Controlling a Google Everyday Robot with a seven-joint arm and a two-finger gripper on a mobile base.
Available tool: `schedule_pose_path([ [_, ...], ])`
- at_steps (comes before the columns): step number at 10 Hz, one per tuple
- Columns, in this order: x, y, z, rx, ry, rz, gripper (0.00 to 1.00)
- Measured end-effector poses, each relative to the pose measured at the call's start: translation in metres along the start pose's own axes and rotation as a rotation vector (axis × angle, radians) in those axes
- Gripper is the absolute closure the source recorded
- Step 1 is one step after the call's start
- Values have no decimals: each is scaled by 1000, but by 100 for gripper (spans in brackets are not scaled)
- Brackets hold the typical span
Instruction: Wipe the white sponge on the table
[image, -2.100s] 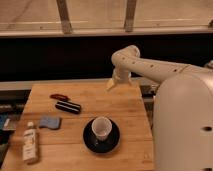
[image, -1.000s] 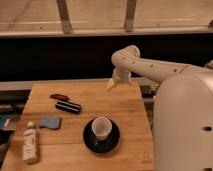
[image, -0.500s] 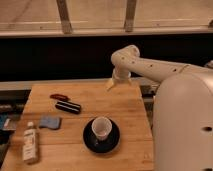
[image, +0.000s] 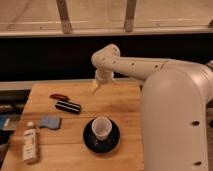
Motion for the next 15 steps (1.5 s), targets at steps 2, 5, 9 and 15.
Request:
schedule_pose_path([
  [2, -10, 69, -1, -36, -2, -116, 20],
  [5, -8, 162, 0, -114, 11, -308, 20],
  [9, -5, 171, 0, -124, 18, -334, 20],
  [15, -13, 196, 19, -254, 27, -394, 20],
])
